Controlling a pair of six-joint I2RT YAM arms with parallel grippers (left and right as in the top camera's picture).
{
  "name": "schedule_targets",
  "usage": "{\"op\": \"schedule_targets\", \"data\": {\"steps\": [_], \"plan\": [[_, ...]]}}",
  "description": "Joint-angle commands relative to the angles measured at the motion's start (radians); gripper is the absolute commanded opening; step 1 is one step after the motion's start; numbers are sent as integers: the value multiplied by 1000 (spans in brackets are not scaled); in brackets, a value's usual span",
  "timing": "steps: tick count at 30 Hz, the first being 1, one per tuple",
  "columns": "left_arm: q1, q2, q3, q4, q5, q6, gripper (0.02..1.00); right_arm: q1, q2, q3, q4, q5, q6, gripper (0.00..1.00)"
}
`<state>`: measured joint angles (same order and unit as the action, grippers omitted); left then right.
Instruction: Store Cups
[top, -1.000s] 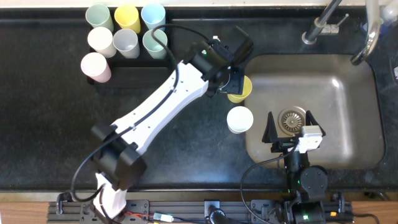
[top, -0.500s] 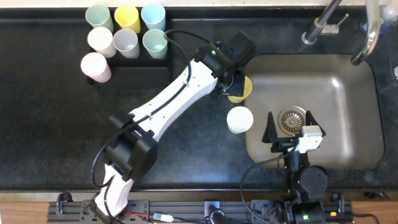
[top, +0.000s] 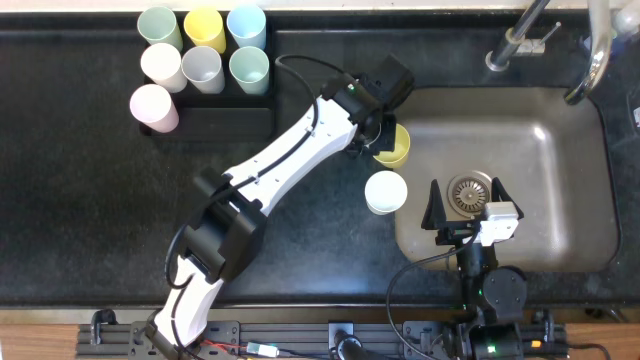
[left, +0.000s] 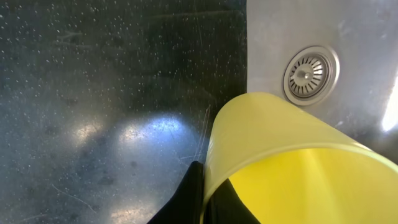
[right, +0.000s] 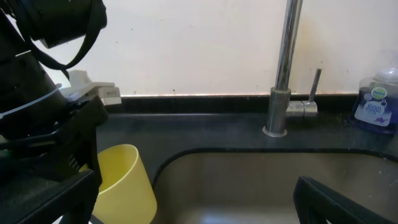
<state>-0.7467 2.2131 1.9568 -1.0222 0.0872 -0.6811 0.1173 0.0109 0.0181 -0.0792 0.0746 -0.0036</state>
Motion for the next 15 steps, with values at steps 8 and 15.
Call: {"op": "schedule_targets", "data": {"steps": [8, 15], "plan": [[66, -218, 0, 28, -250, -163, 36, -6, -7, -14, 7, -6, 4, 998], [254, -488, -9, -76, -469, -455, 36, -6, -7, -14, 7, -6, 4, 998]]}}
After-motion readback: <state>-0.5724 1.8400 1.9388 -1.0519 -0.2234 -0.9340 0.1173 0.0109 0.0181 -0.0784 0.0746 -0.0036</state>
